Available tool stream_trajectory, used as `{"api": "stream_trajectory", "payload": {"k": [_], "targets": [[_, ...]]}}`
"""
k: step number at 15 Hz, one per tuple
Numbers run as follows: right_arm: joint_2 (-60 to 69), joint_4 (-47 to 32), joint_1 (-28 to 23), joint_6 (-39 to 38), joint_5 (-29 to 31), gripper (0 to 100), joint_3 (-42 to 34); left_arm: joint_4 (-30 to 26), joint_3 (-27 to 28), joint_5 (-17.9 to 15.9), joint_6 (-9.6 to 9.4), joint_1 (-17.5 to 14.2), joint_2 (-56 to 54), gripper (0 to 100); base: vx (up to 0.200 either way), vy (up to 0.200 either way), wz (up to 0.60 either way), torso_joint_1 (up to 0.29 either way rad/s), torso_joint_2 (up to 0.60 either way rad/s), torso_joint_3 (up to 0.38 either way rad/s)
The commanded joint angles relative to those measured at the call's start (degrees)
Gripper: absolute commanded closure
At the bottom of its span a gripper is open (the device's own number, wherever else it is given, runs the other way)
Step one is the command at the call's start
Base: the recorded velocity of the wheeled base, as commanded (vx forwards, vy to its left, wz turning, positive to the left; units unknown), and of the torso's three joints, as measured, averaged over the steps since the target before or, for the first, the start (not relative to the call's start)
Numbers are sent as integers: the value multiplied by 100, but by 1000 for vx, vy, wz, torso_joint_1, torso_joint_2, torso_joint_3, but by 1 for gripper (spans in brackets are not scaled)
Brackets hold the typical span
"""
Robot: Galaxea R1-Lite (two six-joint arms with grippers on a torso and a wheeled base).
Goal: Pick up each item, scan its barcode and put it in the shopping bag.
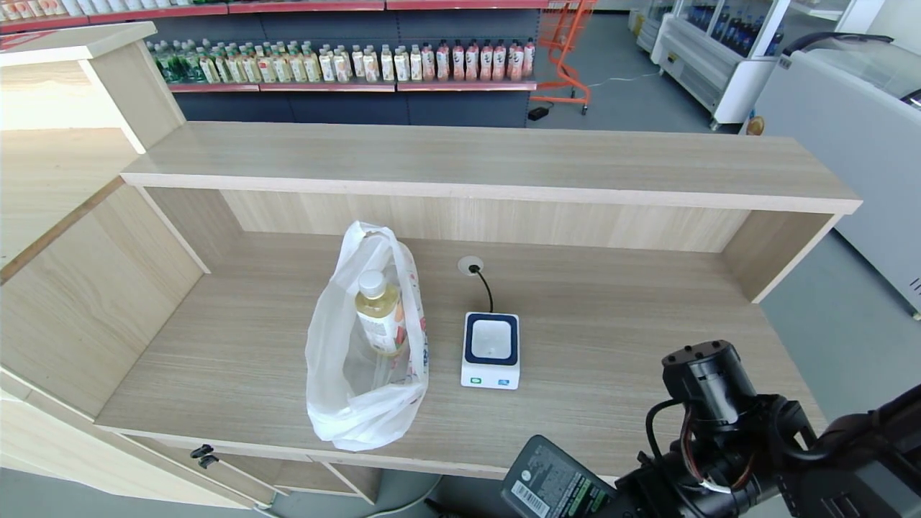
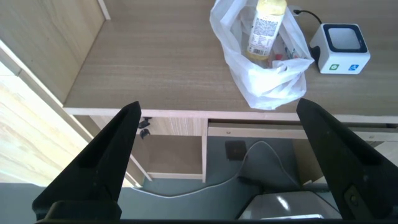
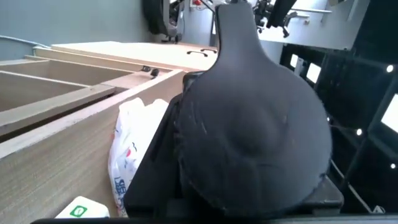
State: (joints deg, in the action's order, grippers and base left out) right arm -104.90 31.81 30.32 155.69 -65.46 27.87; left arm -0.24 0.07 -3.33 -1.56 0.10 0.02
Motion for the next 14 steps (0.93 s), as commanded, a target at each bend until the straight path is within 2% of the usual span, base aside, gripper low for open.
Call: {"api": "stream_trajectory", "payload": {"k": [1, 7, 9, 14], "targets": [[-83, 1, 27, 6, -2, 100, 8, -2, 1, -1, -2, -1, -2, 0, 0, 0, 0, 0, 0, 0], [-22, 177, 71, -3, -63, 100, 202, -2, 1, -1, -2, -1, 6, 0, 0, 0, 0, 0, 0, 0], [-92, 247, 71, 6, -256, 100, 659, -2, 1, -1, -2, -1, -2, 0, 0, 0, 0, 0, 0, 0], [-57, 247, 88, 14, -265, 100, 615, -2, 1, -1, -2, -1, -2, 0, 0, 0, 0, 0, 0, 0]]}}
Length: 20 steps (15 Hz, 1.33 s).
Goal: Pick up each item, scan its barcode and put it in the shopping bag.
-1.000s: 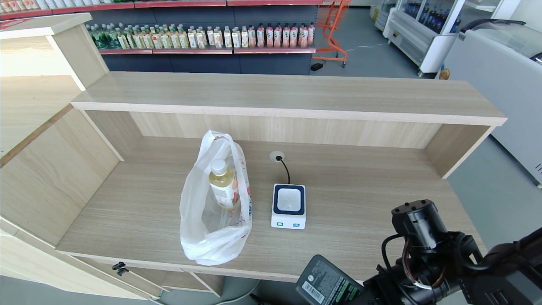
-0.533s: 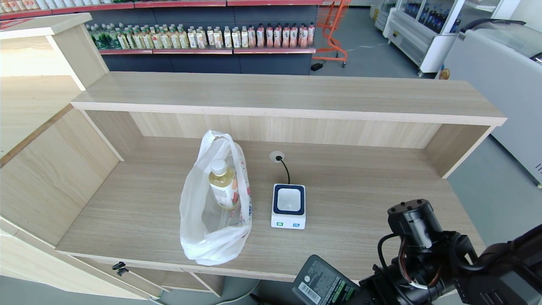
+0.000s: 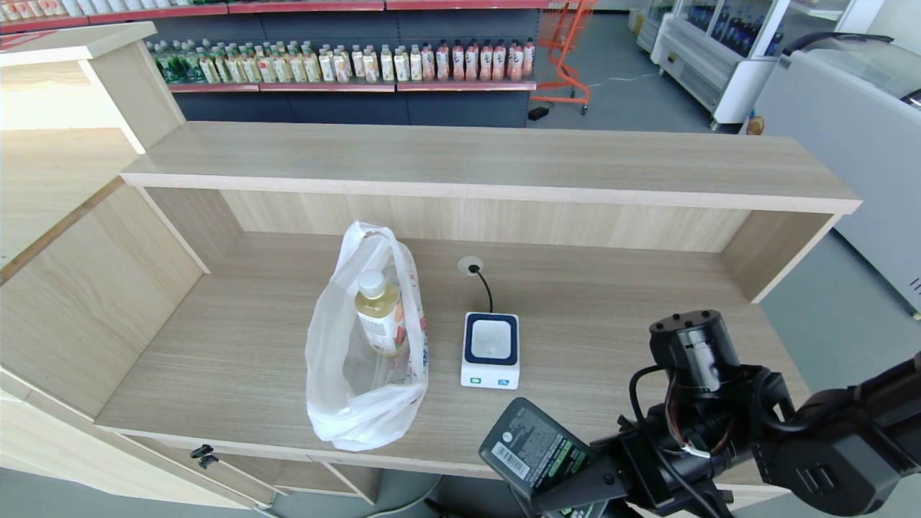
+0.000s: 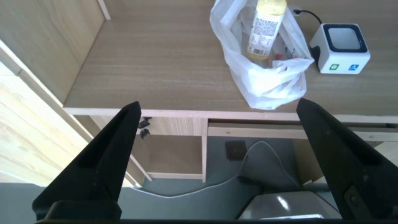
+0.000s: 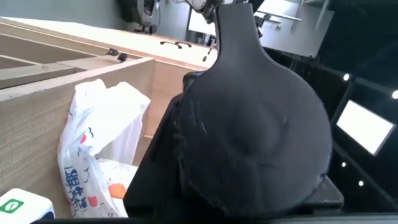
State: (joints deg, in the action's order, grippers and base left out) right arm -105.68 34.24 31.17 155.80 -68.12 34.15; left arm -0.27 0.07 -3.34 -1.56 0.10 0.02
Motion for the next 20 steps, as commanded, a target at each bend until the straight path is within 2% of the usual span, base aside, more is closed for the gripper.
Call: {"api": "stream_trajectory", "payload": {"k": [1, 2, 3, 5, 6, 7, 8, 9, 10, 11, 13, 14, 15, 16, 17, 18, 19, 20], "targets": [[39, 3, 47, 3, 1, 100, -57, 0, -7, 0, -2, -1, -2, 0, 0, 0, 0, 0, 0, 0], [91, -14, 73, -49, 9, 100, -75, 0, 1, 0, -2, -1, -2, 0, 0, 0, 0, 0, 0, 0], [302, -58, 73, -515, 18, 100, -48, 0, 1, 0, -2, -1, -2, 0, 0, 0, 0, 0, 0, 0], [1067, 47, -182, -2132, 53, 100, 57, 0, 1, 0, -2, -1, -2, 0, 0, 0, 0, 0, 0, 0], [1550, -5, -674, -2827, 150, 100, 31, 0, 1, 0, -2, -1, -2, 0, 0, 0, 0, 0, 0, 0], [1717, -14, -823, -3125, 203, 100, -4, 0, -7, 0, -2, -1, -2, 0, 0, 0, 0, 0, 0, 0], [2298, 56, -1526, -4453, 651, 100, -22, 0, 1, 0, -2, -1, -2, 0, 0, 0, 0, 0, 0, 0], [2526, 170, -1860, -5006, 967, 100, 40, 0, 1, 0, -2, -1, -2, 0, 0, 0, 0, 0, 0, 0], [2623, 329, -2309, -5481, 1055, 100, 40, 0, 1, 0, -2, -1, -2, 0, 0, 0, 0, 0, 0, 0], [2623, 249, -2783, -5982, 862, 100, -224, 0, 1, 0, -2, -1, -2, 0, 0, 0, 0, 0, 0, 0], [2605, 126, -3003, -7160, 827, 100, -163, 0, 1, 0, -2, -1, -2, 0, 0, 0, 0, 0, 0, 0], [2605, 118, -3029, -8592, 836, 100, -57, 0, 1, 0, -2, -1, -2, 0, 0, 0, 0, 0, 0, 0], [2605, 135, -3073, -9287, 915, 100, 48, 0, 1, 0, -2, -1, -2, 0, 0, 0, 0, 0, 0, 0], [2508, 118, -3310, -10807, 1547, 100, 488, 0, 1, 0, -2, -1, -2, 0, 0, 0, 0, 0, 0, 0], [2341, 65, -3240, -12187, 2567, 100, 778, 0, 1, 0, -2, -1, -2, 0, 0, 0, 0, 0, 0, 0], [2183, 3, -2941, -13330, 3314, 100, 910, 0, 1, 0, -2, -1, -2, 0, 0, 0, 0, 0, 0, 0], [1999, 30, -2757, -13971, 3674, 100, 998, 0, 1, 0, -2, -1, -2, 0, 0, 0, 0, 0, 0, 0], [1489, -5, -2423, -15720, 4378, 100, 1411, 0, 1, 0, -2, -1, -2, 0, 0, 0, 0, 0, 0, 0]]}}
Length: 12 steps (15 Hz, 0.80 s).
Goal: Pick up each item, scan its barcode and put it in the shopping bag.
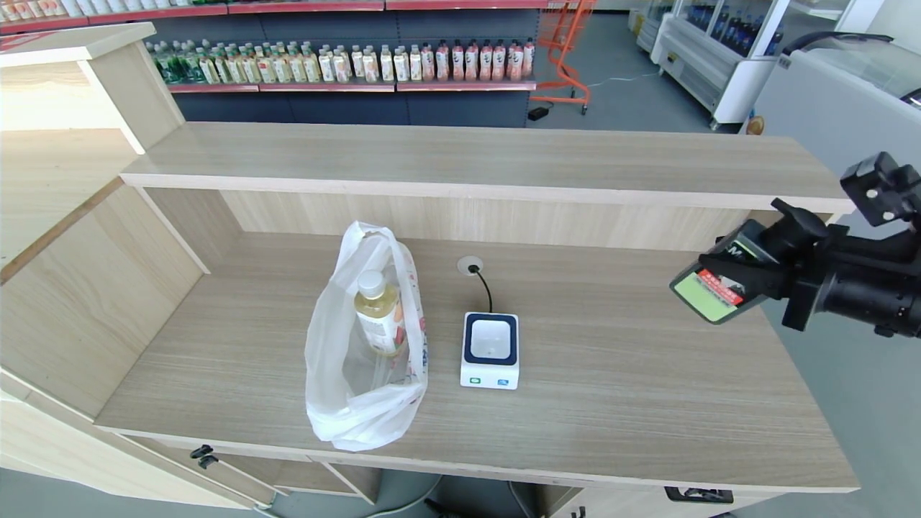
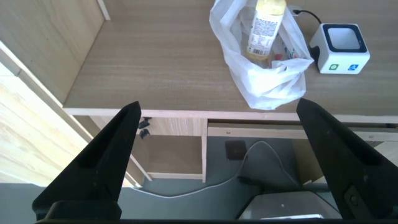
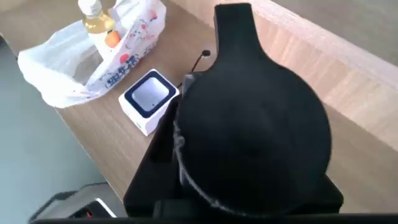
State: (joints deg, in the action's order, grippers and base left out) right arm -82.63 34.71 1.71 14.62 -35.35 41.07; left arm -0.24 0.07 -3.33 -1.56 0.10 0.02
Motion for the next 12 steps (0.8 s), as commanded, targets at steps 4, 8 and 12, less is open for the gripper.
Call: {"api": "stream_trajectory", "payload": {"k": [4, 8, 12], "targets": [[-1669, -377, 1359, -3923, 1347, 100, 1149, -2, 1, -1, -2, -1, -2, 0, 0, 0, 0, 0, 0, 0], [-2302, -368, 1772, -4037, 1523, 100, 1096, -2, 1, -1, -2, -1, -2, 0, 0, 0, 0, 0, 0, 0], [-2750, -342, 2079, -3817, 1637, 100, 1149, -2, 1, -1, -2, -1, -2, 0, 0, 0, 0, 0, 0, 0]]}}
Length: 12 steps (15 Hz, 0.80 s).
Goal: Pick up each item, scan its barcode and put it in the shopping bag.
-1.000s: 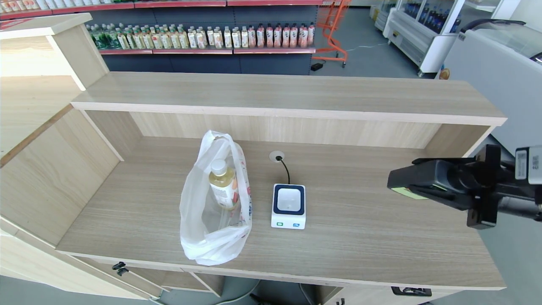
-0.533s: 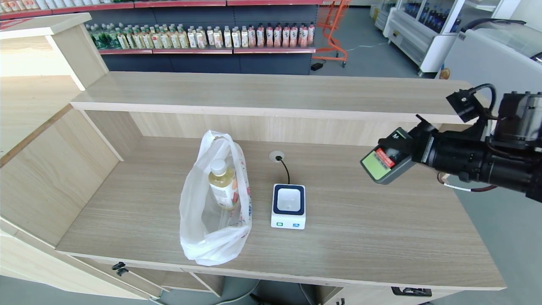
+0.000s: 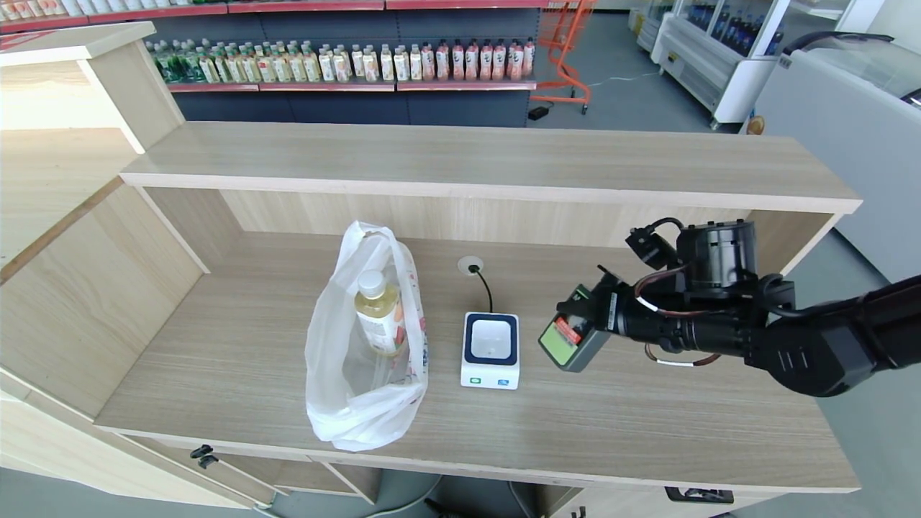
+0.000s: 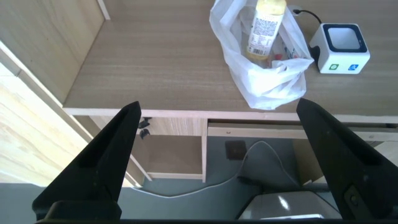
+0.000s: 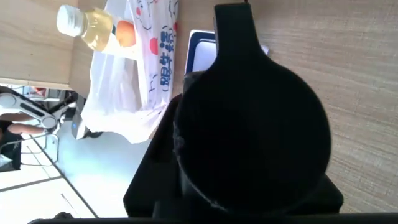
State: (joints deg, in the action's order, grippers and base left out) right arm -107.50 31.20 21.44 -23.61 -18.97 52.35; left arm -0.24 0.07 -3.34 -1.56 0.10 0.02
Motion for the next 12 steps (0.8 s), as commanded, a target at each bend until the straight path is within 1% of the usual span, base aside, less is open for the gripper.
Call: {"api": "stream_trajectory", "payload": {"k": [1, 4, 8, 12], "targets": [[-342, 36, 185, 6, -2, 100, 74, -2, 1, 0, -2, -1, -2, 0, 0, 0, 0, 0, 0, 0], [-650, 203, 369, 6, 7, 100, 338, -2, 1, 0, -2, -1, -2, 0, 0, 0, 0, 0, 0, 0], [-957, 326, 396, 287, 16, 100, 496, -2, 1, 0, -2, -1, -2, 0, 0, 0, 0, 0, 0, 0], [-1256, 326, 431, 366, 25, 100, 803, -2, 1, 0, -2, -1, -2, 0, 0, 0, 0, 0, 0, 0]]}}
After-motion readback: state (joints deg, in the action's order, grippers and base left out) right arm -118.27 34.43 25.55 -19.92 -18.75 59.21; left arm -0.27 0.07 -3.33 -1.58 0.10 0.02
